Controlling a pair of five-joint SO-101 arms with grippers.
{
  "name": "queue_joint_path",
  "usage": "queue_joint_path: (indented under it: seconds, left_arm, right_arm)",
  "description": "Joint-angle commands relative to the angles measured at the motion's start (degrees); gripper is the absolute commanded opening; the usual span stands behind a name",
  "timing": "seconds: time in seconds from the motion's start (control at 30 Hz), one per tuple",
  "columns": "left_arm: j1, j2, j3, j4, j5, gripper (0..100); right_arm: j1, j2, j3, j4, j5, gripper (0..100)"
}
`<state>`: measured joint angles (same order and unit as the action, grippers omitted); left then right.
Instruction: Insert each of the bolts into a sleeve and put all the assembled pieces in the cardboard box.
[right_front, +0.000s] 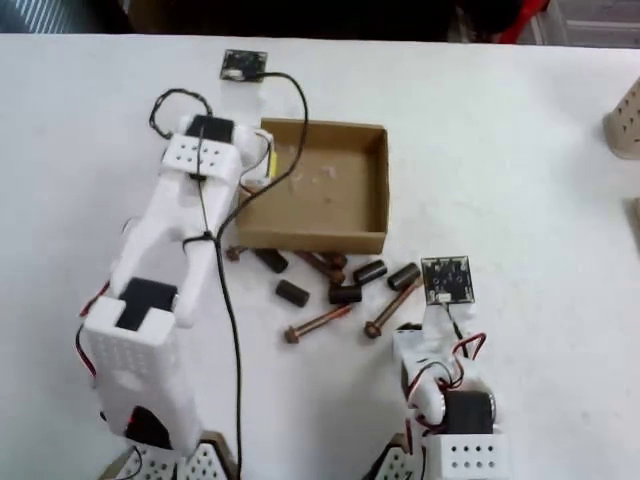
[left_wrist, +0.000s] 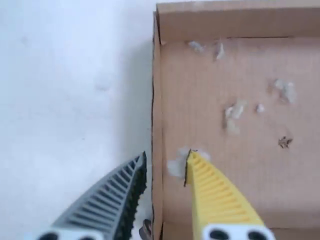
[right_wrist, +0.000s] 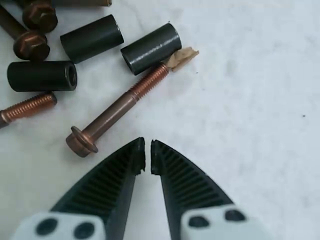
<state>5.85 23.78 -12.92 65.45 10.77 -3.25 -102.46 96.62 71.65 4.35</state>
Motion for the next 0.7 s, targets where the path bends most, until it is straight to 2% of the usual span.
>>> queue_joint_path:
  seconds: [0.0,0.13,0.33,0.67]
  left_arm:
    - [-0.22,-0.84,-9.76,9.41,0.53,17]
    - [-1.10,-0.22,-10.99,11.34,0.00,17]
    - [-1.71,1.36,-3.52,2.99,-3.78,17]
    - [-1.54,8.66,-3.25,0.18,-3.96,14]
  right_arm:
    - [0.31,-0.57,0.18,-0.66,0.53,1.8]
    - [0.31,-0.57,0.18,-0.66,0.53,1.8]
    - [0.31,-0.57,0.18,-0.66,0.53,1.8]
    - [0.40,-0.57,0.18,-0.66,0.53,1.8]
